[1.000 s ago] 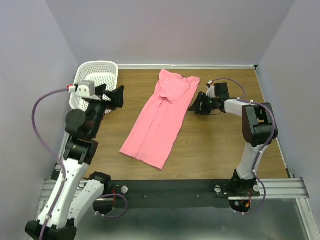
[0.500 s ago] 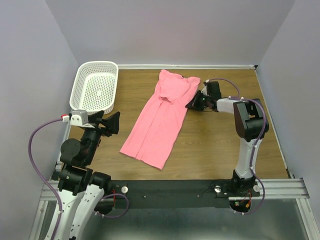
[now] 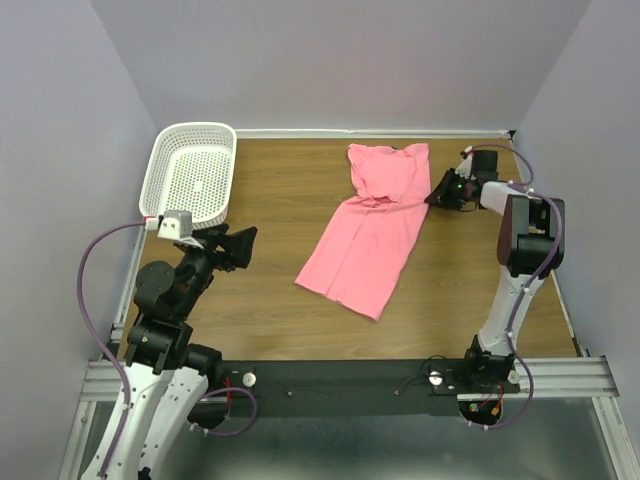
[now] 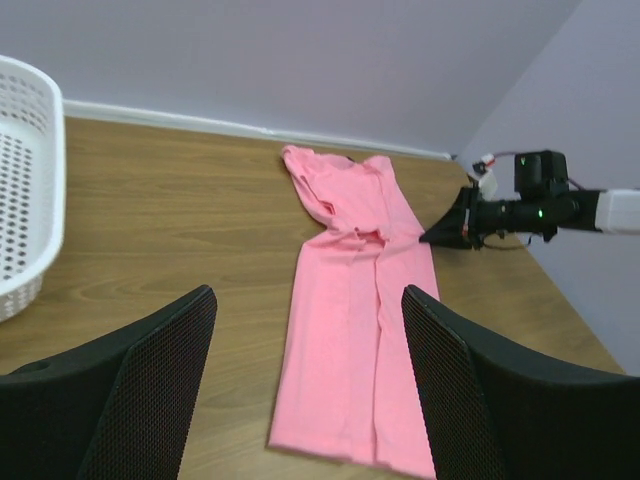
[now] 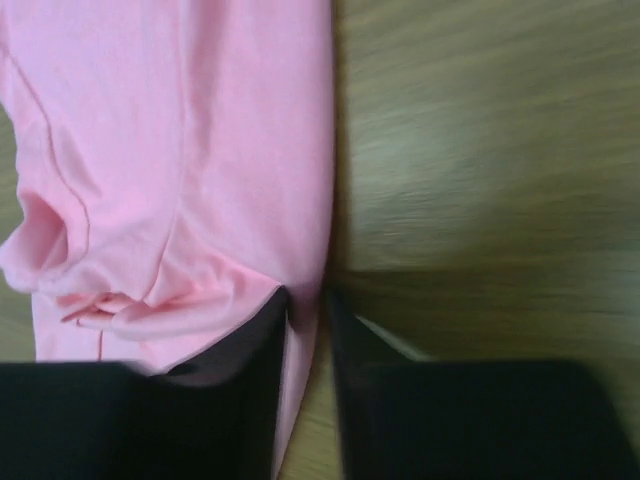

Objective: Fold and stack the t-shirts

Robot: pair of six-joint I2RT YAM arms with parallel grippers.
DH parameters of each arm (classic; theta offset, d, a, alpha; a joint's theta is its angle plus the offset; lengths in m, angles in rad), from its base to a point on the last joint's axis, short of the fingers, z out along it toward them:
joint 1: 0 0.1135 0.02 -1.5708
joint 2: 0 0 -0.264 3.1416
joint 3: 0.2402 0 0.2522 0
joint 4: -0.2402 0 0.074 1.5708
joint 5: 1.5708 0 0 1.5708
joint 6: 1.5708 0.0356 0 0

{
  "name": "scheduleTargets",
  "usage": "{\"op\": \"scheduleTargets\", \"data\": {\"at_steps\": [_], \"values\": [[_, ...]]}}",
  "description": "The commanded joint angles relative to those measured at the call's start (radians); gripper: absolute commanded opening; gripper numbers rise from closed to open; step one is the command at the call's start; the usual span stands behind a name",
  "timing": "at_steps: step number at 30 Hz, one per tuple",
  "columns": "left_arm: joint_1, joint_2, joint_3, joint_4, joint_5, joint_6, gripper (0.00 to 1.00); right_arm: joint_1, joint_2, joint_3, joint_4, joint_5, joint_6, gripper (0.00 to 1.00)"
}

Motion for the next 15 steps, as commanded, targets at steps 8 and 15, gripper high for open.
{"op": "scheduleTargets", "data": {"at_steps": [8,15], "values": [[-0.004,0.124,-0.152,0.102,0.24,-0.186,0.77,-0.088,-0.209,-0.113,-0.5,-0.209,-0.961,0.82],[-0.191,0.327,-0.193,0.141,0.136,-0.239,0.75,0.304,-0.634,-0.47,-0.616,-0.249,-1.534,0.82]]}}
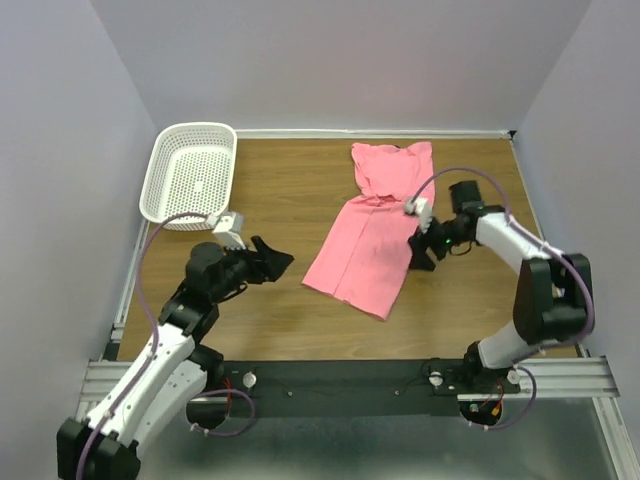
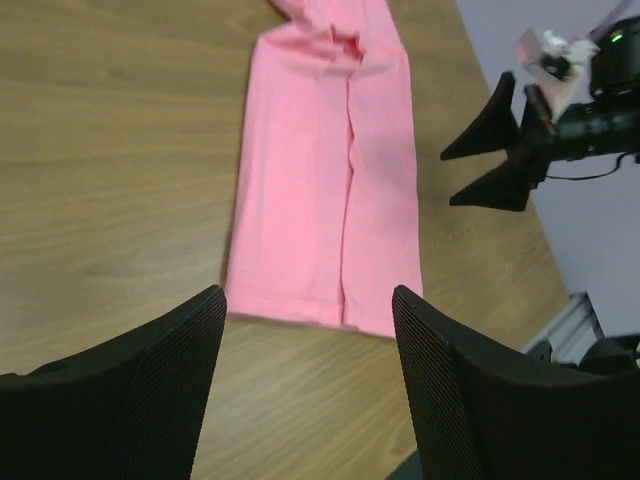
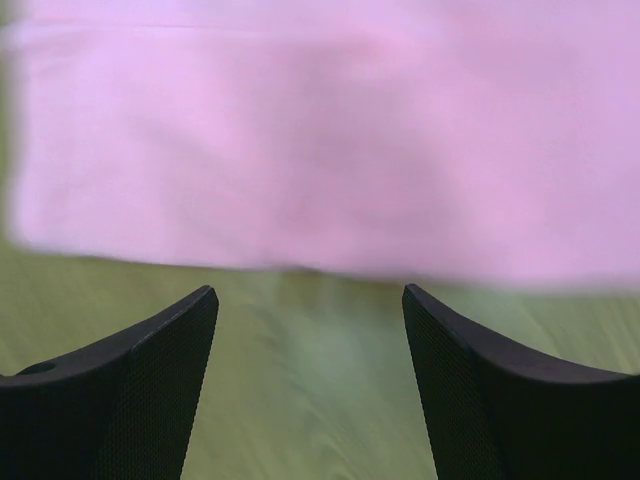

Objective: Fold and stack the t-shirts

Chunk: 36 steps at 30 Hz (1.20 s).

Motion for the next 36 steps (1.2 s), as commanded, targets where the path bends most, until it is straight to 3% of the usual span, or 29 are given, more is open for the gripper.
{"op": "scheduleTargets", "data": {"at_steps": [1,5,13,17,21,22,25,26,28,30,36], "values": [[-0.173,0.155,0.007,0.05,-0.107,-0.041,0.75,0.308,-0.249,-0.177,-0.071,-0.058,-0.349,0.82],[-0.249,0.316,-0.008,0.105,-0.203,-0.044,0.75,0.456,-0.342,-0.245,0.026,-0.005,-0.31,0.82],[-0.304,0.652,0.11,0.155,-0.383,0.027,0.75,0.455,-0.405,-0.242,0.091,0.029,-0.125,0.83],[-0.305,0.774,0.176,0.149,-0.384,0.061,0.73,0.447,-0.44,-0.245,0.114,0.104,-0.05,0.83],[-0.305,0.866,0.213,0.142,-0.327,0.085,0.58,0.403,-0.491,-0.254,0.132,0.132,0.012,0.84],[-0.307,0.886,0.216,0.14,-0.292,0.085,0.49,0.392,-0.5,-0.251,0.135,0.132,0.021,0.84],[-0.316,0.887,0.203,0.145,-0.232,0.082,0.3,0.334,-0.534,-0.244,0.143,0.127,0.049,0.84],[-0.322,0.878,0.191,0.143,-0.205,0.081,0.29,0.303,-0.548,-0.239,0.146,0.124,0.059,0.84],[-0.328,0.858,0.167,0.151,-0.159,0.068,0.1,0.278,-0.555,-0.235,0.154,0.123,0.07,0.84],[-0.348,0.84,0.147,0.159,-0.122,0.053,0.0,0.248,-0.557,-0.227,0.164,0.126,0.088,0.84],[-0.485,0.716,0.041,0.206,-0.059,-0.108,0.0,0.197,-0.552,-0.213,0.186,0.169,0.133,0.85]]}}
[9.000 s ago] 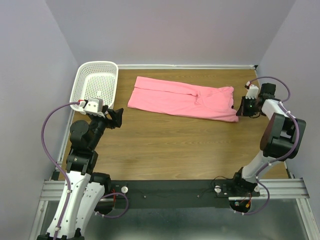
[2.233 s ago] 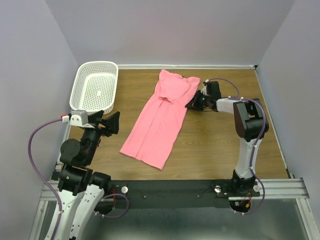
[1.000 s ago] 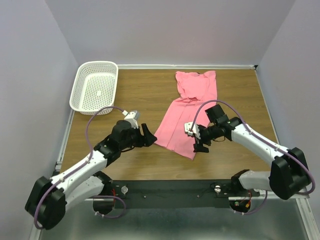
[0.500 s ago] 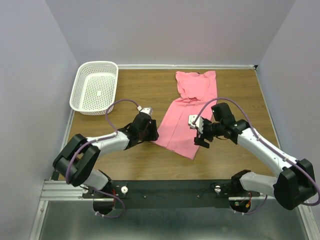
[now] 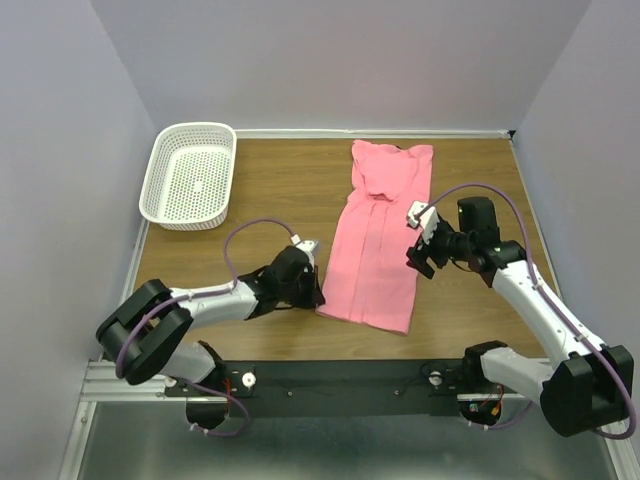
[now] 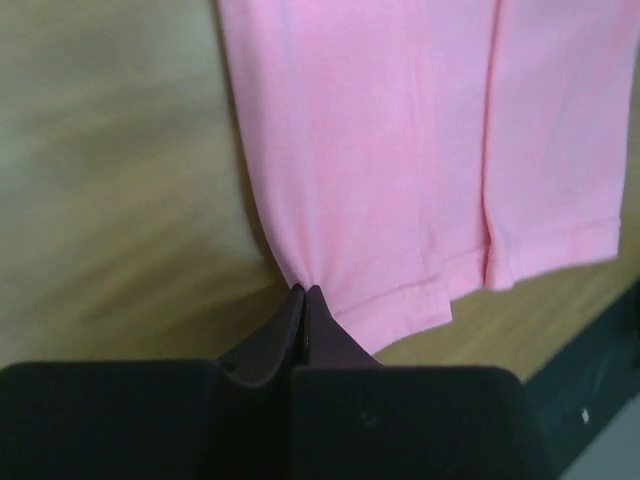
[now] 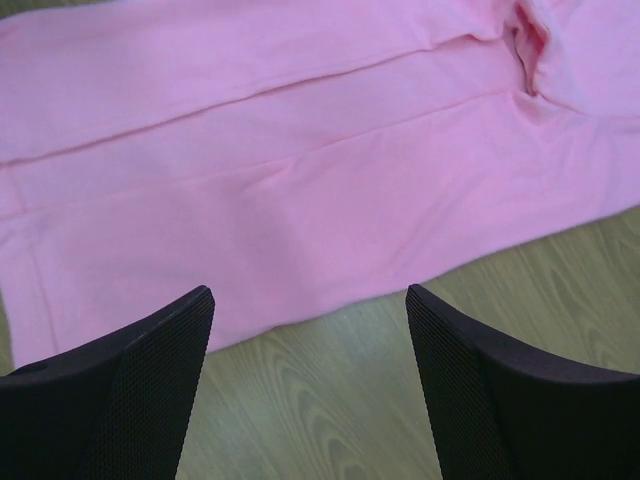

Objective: Fold and stack the t-shirts

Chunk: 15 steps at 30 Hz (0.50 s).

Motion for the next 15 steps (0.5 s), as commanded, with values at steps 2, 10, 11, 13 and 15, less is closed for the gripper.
{"op": "scheduleTargets", "data": {"at_steps": [2,10,11,13,15], "values": [[-0.151,-0.103,-0.106,0.098,0.096,-0.199,0.0,-0.029,-0.004,0.023,0.039,0.052,0.051,0.85],[-0.259,-0.148,-0.181,0.214,0.083,-0.317,0.16,-0.033,0.026,0.034,0.04,0.061,0.071,0.87],[-0.259,-0.187,-0.184,0.183,0.056,-0.32,0.24,-0.033,-0.002,0.019,0.025,0.005,0.02,0.88],[-0.265,-0.25,-0.18,0.119,0.008,-0.32,0.45,-0.033,-0.037,-0.001,-0.024,-0.08,-0.077,0.92],[-0.276,-0.388,-0.172,0.013,-0.073,-0.329,0.56,-0.033,-0.068,-0.026,-0.159,-0.223,-0.213,0.96]]}}
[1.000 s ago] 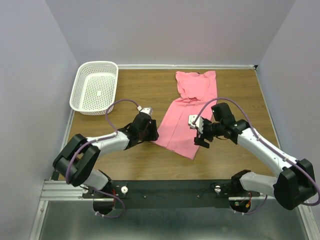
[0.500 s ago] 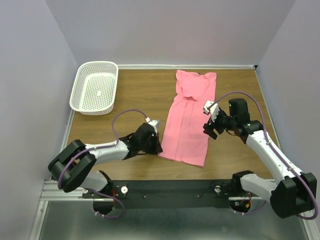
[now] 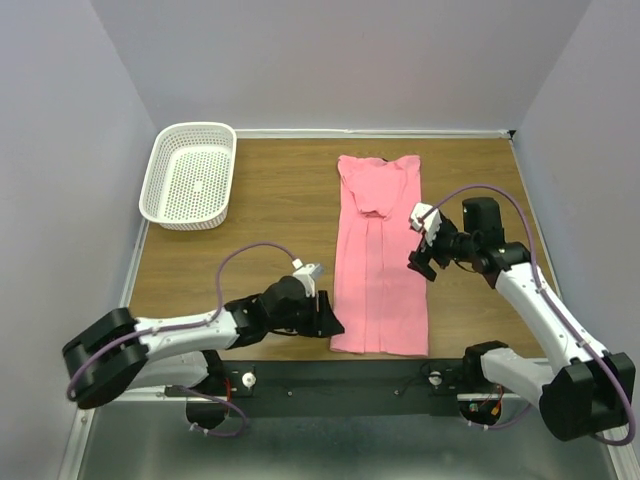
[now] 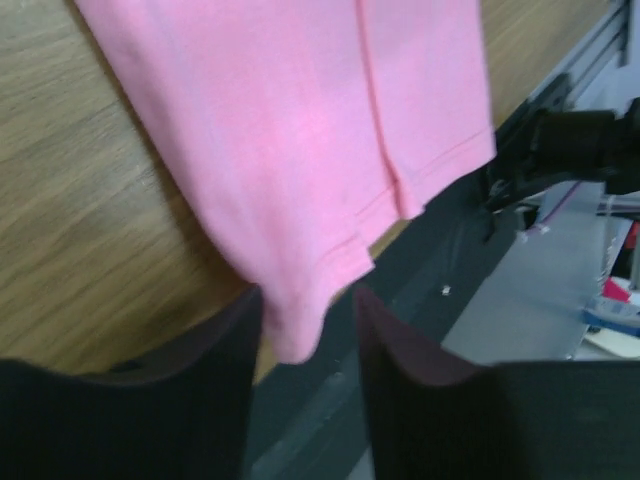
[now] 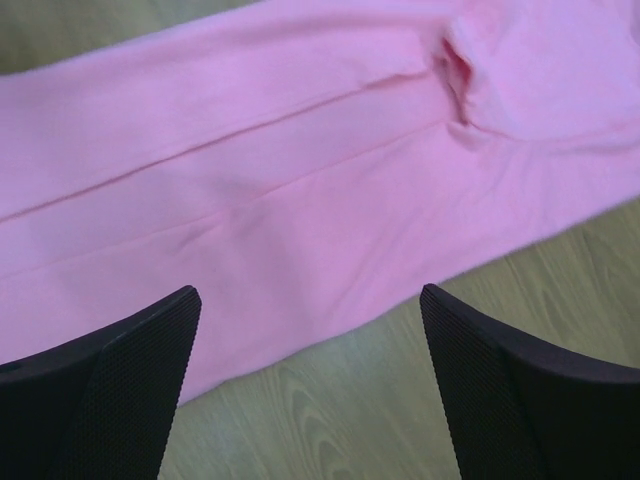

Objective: Fold and stack the t-shirts

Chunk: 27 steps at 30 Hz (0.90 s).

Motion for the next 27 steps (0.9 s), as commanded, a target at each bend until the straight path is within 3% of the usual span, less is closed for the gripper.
{"op": "scheduleTargets", "data": {"at_steps": [1,5,8,12,13,14,16,19,22,24,27], "values": [[-0.027,-0.269,0.007,-0.153,-0.16,-0.041,0.58,-0.006,-0.062,-0.037,-0.194,-0.265,-0.302,1.0],[-0.059,-0.456,0.027,-0.204,-0.182,0.004,0.6,0.036,-0.026,-0.072,-0.289,-0.329,-0.405,1.0],[-0.093,-0.461,0.129,-0.235,-0.182,0.177,0.62,0.068,0.023,-0.078,-0.237,-0.242,-0.348,0.98],[-0.195,-0.376,0.331,-0.247,-0.286,0.554,0.63,0.068,0.063,-0.032,-0.16,-0.104,-0.186,0.95],[-0.221,-0.358,0.363,-0.247,-0.312,0.763,0.64,0.068,0.066,-0.017,-0.16,-0.087,-0.16,0.96],[-0.273,-0.328,0.406,-0.24,-0.323,0.862,0.64,0.067,0.06,-0.005,-0.163,-0.068,-0.155,0.97],[-0.319,-0.28,0.409,-0.235,-0.327,1.186,0.65,0.067,0.04,-0.012,-0.163,-0.068,-0.161,0.98],[-0.361,-0.226,0.36,-0.259,-0.318,1.488,0.66,0.067,-0.004,-0.038,-0.182,-0.105,-0.208,0.99],[-0.367,-0.169,0.307,-0.266,-0.376,1.481,0.65,0.068,-0.023,-0.067,-0.348,-0.226,-0.435,0.97],[-0.367,-0.203,0.282,-0.249,-0.424,1.4,0.63,0.086,-0.021,-0.07,-0.47,-0.307,-0.545,0.95],[-0.367,-0.391,0.233,-0.177,-0.514,1.323,0.63,0.215,-0.032,-0.08,-0.44,-0.243,-0.499,0.91]]}}
